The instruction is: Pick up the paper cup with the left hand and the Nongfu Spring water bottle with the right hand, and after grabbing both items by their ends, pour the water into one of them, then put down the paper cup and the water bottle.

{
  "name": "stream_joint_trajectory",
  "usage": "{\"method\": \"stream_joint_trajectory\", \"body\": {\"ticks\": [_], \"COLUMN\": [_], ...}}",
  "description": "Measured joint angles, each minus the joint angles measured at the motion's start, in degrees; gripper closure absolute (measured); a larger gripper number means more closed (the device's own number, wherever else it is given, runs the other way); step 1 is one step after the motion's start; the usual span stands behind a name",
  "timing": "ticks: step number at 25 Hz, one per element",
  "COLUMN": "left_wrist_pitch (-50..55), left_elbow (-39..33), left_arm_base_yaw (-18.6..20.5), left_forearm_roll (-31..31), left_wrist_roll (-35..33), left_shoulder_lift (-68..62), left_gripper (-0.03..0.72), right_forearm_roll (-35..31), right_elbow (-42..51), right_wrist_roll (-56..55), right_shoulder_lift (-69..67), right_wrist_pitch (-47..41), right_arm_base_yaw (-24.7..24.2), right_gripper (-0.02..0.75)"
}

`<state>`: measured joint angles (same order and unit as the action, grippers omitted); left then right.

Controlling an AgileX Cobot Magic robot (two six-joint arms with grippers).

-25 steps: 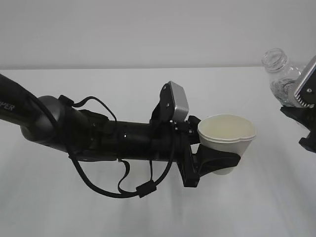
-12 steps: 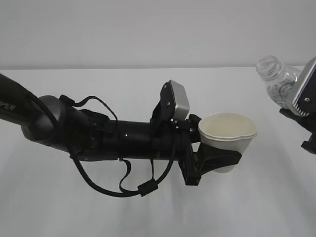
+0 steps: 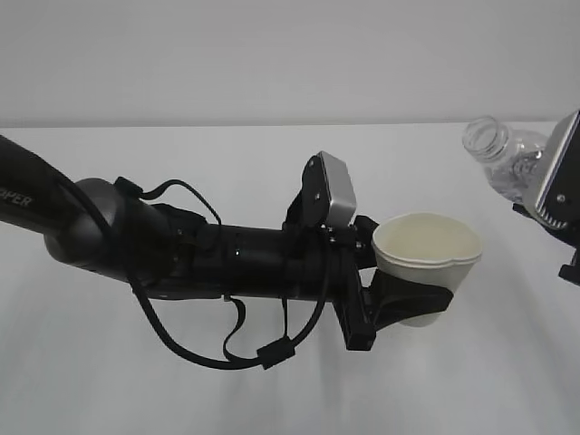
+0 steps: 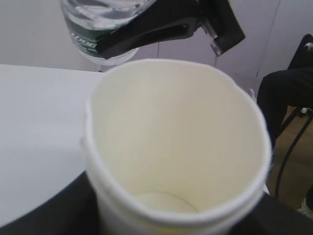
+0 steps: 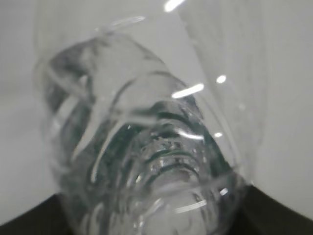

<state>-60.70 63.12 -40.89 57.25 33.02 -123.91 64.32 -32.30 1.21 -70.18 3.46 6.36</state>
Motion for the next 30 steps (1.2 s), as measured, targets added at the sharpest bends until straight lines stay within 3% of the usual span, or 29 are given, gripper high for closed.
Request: {"method": "stream_joint_trajectory", "body": {"ticks": [30], "left_wrist_pitch": [0.0], "left_elbow": [0.0], "left_arm_base_yaw": [-0.49], "left_forearm_roll": [0.04], "left_wrist_roll": [0.0], "left_shoulder_lift": [0.0], "left_gripper": [0.26], "right_forearm_roll": [14.93], "right_elbow": [0.0], "right_wrist_roll": [0.0], "right_shoulder_lift": [0.0], "right_wrist_pitch": [-3.46], "right_arm_base_yaw": [0.0], "right_gripper": [0.326]}}
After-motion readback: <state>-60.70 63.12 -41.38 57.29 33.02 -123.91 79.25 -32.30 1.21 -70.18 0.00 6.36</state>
